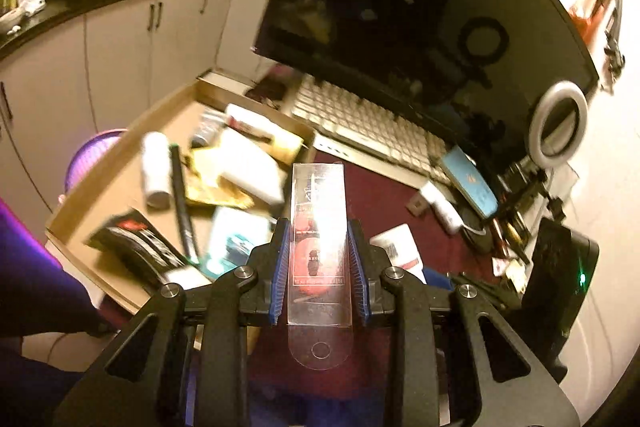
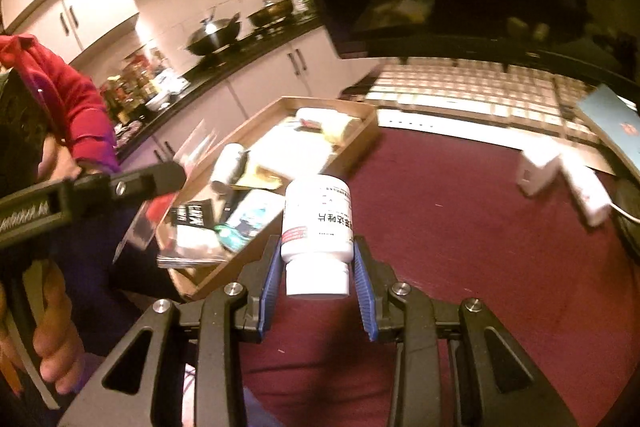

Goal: Organize objects
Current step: 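Carry the clear packet with the left gripper while the right carries the pill bottle to the tray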

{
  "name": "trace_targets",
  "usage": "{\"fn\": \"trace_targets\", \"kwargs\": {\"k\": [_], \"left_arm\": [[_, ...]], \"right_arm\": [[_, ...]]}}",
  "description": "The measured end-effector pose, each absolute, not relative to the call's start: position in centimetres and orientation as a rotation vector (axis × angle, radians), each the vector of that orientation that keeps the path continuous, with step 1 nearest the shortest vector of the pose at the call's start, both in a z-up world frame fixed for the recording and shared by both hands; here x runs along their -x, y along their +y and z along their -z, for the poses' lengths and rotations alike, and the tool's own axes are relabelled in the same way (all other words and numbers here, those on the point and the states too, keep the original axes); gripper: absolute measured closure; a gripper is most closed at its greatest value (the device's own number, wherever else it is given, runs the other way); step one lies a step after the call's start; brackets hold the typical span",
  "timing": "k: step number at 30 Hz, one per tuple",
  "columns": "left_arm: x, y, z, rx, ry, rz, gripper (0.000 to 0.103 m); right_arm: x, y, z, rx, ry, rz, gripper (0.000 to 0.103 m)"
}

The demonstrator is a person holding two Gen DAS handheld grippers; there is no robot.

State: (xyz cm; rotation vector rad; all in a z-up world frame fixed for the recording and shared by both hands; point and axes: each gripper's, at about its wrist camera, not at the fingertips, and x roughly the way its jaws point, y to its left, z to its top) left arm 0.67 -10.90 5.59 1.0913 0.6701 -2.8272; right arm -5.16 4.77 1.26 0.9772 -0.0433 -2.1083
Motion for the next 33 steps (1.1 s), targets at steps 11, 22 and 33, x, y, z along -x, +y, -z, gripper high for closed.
{"fn": "trace_targets", "kwargs": {"k": [11, 22, 33], "left_arm": [[1.2, -16.4, -4.0, -1.047, 0.777, 2.747, 0.076], [1.9, -20.7, -2.5, -1.07, 0.794, 2.674, 0.076], [4.4, -21.9, 0.1, -1.175, 0.819, 2.598, 0.076]], "right_arm": [[6.4, -1.2, -1.1, -0.98, 0.014, 2.025, 0.069], [7.6, -4.0, -0.4, -1.007, 0.027, 2.0, 0.069], [8.4, -6.8, 0.5, -1.008, 0.043, 1.959, 0.069]]}}
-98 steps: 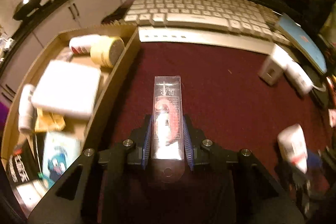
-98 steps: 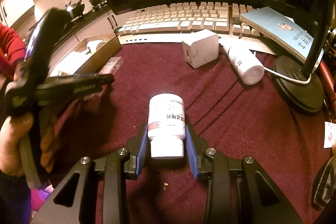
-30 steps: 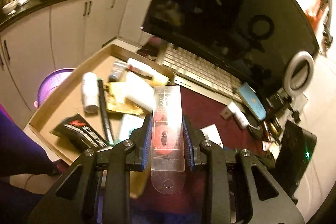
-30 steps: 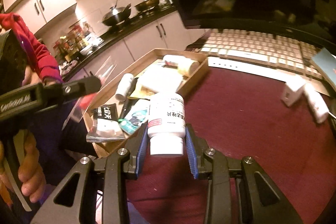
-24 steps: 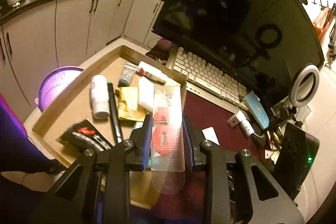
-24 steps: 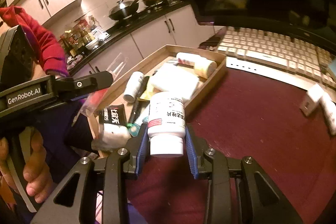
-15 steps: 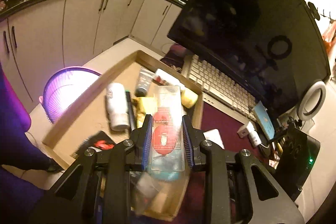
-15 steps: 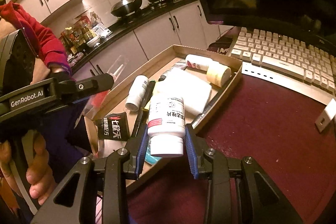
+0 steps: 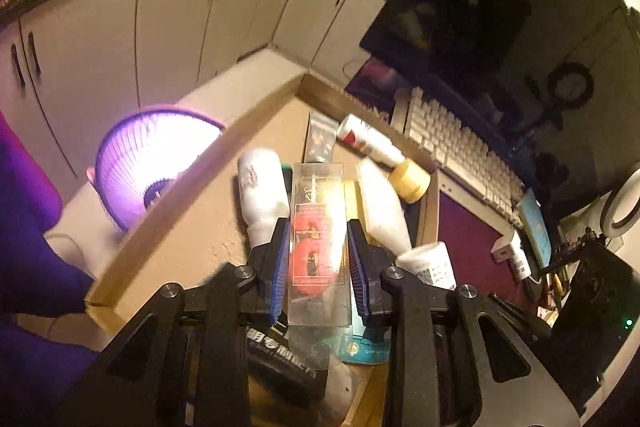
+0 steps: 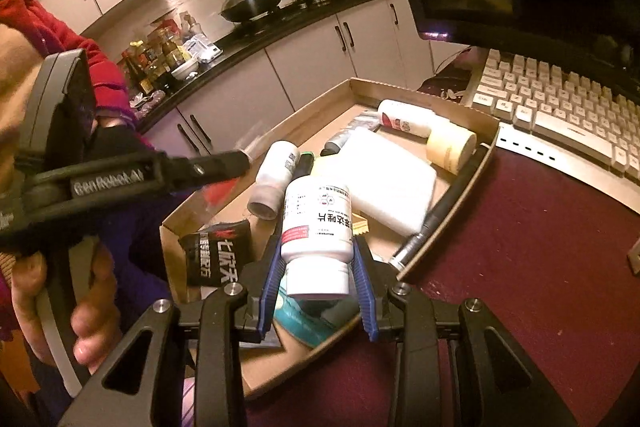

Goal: Organize objects
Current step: 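Carry the clear packet with the left gripper while the right carries the pill bottle to the tray, then open both grippers to release the packet and pill bottle in the tray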

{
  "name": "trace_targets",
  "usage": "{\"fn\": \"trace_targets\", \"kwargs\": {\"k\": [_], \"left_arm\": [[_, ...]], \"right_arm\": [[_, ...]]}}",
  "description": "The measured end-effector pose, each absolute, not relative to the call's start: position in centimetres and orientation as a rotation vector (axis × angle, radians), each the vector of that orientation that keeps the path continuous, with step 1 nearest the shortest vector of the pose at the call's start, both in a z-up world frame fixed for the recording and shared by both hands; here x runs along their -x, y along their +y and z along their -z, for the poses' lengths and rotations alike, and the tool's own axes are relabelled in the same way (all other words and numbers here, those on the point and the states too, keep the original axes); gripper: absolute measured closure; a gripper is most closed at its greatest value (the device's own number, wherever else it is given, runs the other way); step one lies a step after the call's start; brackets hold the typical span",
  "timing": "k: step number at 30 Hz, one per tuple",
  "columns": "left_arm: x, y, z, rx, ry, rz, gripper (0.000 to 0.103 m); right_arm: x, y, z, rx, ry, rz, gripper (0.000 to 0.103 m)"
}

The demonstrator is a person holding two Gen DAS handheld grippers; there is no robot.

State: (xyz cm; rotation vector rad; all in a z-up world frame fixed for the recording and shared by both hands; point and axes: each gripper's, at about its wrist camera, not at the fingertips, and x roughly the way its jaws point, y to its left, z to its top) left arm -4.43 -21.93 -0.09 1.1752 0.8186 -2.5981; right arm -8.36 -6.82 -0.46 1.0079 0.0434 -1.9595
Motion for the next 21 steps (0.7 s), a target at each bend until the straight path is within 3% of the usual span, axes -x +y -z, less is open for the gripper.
{"fn": "trace_targets", "kwargs": {"k": [18, 21], "left_arm": [[6.3, -20.7, 2.5, -1.267, 0.781, 2.564, 0.076], [5.8, -20.7, 2.4, -1.262, 0.82, 2.565, 0.067]], "right_arm": [[9.5, -7.6, 3.0, -1.072, 0.032, 1.953, 0.068], [9.6, -7.5, 3.0, -1.081, 0.014, 1.942, 0.068]]}}
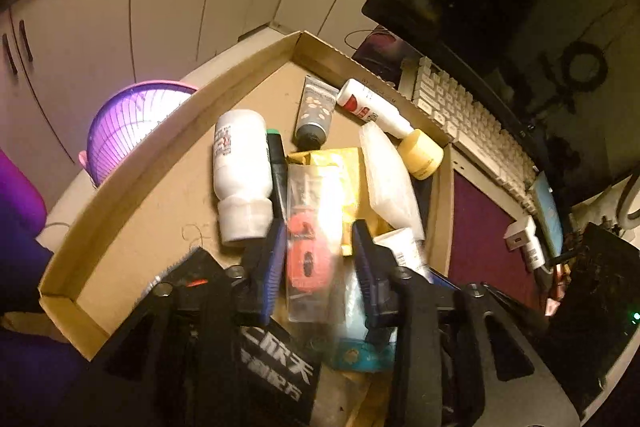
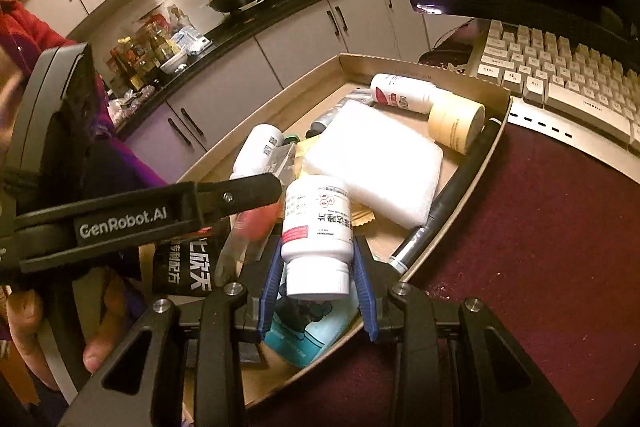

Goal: Organize objects
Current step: 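Open both grippers to release the packet and pill bottle in the tray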

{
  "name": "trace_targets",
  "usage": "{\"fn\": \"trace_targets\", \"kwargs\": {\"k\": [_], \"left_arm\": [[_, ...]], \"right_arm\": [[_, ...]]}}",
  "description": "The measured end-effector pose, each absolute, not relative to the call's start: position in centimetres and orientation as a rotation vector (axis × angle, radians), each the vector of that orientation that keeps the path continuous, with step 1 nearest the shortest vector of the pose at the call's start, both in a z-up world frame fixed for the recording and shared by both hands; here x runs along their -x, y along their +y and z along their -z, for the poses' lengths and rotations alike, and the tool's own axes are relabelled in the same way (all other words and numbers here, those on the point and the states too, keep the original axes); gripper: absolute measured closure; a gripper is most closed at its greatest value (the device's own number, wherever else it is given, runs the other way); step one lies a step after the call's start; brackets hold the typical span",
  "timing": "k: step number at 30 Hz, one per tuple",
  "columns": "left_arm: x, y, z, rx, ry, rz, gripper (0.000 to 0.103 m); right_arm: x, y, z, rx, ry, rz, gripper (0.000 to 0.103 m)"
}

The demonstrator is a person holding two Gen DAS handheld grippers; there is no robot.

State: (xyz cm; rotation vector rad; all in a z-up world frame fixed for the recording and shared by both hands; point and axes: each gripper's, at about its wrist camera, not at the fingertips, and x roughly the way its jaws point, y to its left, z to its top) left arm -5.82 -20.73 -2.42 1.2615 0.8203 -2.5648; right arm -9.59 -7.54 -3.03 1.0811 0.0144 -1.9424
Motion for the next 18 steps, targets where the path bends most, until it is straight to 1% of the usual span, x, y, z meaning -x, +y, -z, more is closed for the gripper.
{"fn": "trace_targets", "kwargs": {"k": [1, 3, 4, 5, 7, 8, 9, 10, 11, 13, 18], "left_arm": [[5.6, -20.7, 2.3, -1.251, 0.836, 2.57, 0.067], [4.9, -20.6, 1.8, -1.223, 0.857, 2.587, 0.065], [4.6, -20.4, 1.5, -1.215, 0.857, 2.595, 0.06], [4.1, -20.1, 1.0, -1.198, 0.848, 2.611, 0.056], [3.4, -19.7, 0.2, -1.161, 0.835, 2.624, 0.056], [2.8, -19.4, -0.4, -1.133, 0.834, 2.63, 0.056], [2.3, -19.1, -0.8, -1.101, 0.831, 2.634, 0.055], [1.5, -18.6, -1.3, -1.045, 0.826, 2.63, 0.052], [1.0, -18.1, -1.5, -1.007, 0.822, 2.626, 0.046], [0.3, -16.9, -1.9, -0.965, 0.819, 2.639, 0.04], [-0.2, -13.6, -2.2, -1.013, 0.82, 2.68, 0.04]], "right_arm": [[9.6, -7.6, 3.0, -1.085, 0.012, 1.938, 0.068], [9.4, -7.4, 2.8, -1.089, 0.0, 1.92, 0.064], [9.3, -7.1, 2.6, -1.083, -0.011, 1.914, 0.058], [9.1, -6.9, 2.3, -1.073, -0.02, 1.911, 0.047], [8.5, -5.9, 1.5, -1.024, -0.047, 1.929, 0.029], [8.2, -5.4, 1.2, -1.011, -0.057, 1.943, 0.026], [8.0, -4.8, 0.9, -1.003, -0.069, 1.954, 0.026], [7.9, -4.2, 0.7, -0.997, -0.083, 1.951, 0.026], [7.7, -3.7, 0.5, -0.992, -0.096, 1.94, 0.026], [7.2, -2.8, 0.4, -0.99, -0.105, 1.934, 0.026], [6.3, 0.5, 0.4, -0.98, -0.103, 1.978, 0.026]]}}
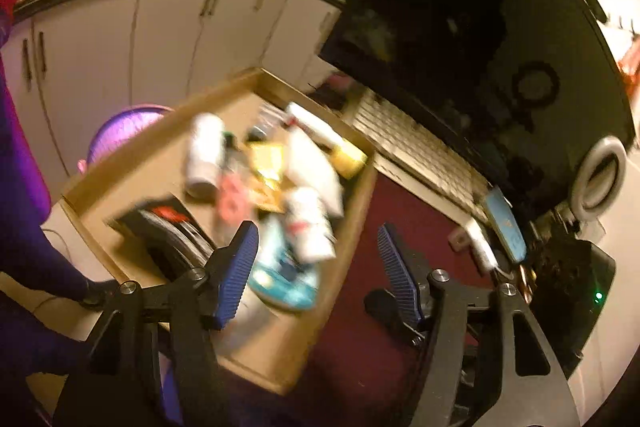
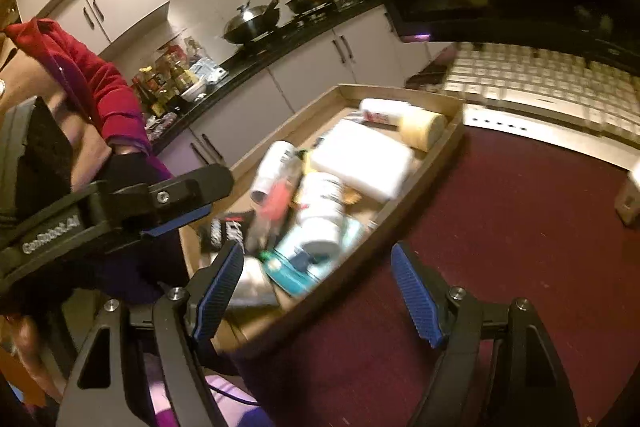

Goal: Organize objects
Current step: 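Open both grippers to release the packet and pill bottle in the tray, then grasp the small white bottle beside the charger with the right gripper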

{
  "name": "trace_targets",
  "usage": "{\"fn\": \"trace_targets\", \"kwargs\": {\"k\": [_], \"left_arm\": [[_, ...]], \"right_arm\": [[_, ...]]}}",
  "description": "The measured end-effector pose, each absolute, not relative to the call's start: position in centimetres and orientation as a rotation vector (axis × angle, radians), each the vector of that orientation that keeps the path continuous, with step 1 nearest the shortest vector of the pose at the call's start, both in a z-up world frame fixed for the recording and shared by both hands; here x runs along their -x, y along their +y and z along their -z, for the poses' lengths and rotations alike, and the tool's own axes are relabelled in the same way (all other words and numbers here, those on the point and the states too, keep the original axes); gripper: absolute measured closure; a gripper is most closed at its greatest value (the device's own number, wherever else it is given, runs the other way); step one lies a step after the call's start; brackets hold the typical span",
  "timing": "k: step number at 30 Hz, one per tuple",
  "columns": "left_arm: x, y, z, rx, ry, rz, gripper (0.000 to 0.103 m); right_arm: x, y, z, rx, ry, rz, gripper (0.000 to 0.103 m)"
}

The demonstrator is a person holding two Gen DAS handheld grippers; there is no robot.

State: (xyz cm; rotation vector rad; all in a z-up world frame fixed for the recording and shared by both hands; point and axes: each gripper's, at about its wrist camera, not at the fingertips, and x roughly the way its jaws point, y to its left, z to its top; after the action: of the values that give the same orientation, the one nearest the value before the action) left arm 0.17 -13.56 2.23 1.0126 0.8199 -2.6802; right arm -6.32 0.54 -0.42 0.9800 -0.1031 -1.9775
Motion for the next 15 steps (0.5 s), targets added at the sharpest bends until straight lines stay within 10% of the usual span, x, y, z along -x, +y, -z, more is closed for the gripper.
{"fn": "trace_targets", "kwargs": {"k": [15], "left_arm": [[1.7, -1.7, -1.3, -1.261, 0.72, 2.874, 0.04]], "right_arm": [[7.6, 15.2, 2.3, -1.043, -0.232, 2.194, 0.026]]}}
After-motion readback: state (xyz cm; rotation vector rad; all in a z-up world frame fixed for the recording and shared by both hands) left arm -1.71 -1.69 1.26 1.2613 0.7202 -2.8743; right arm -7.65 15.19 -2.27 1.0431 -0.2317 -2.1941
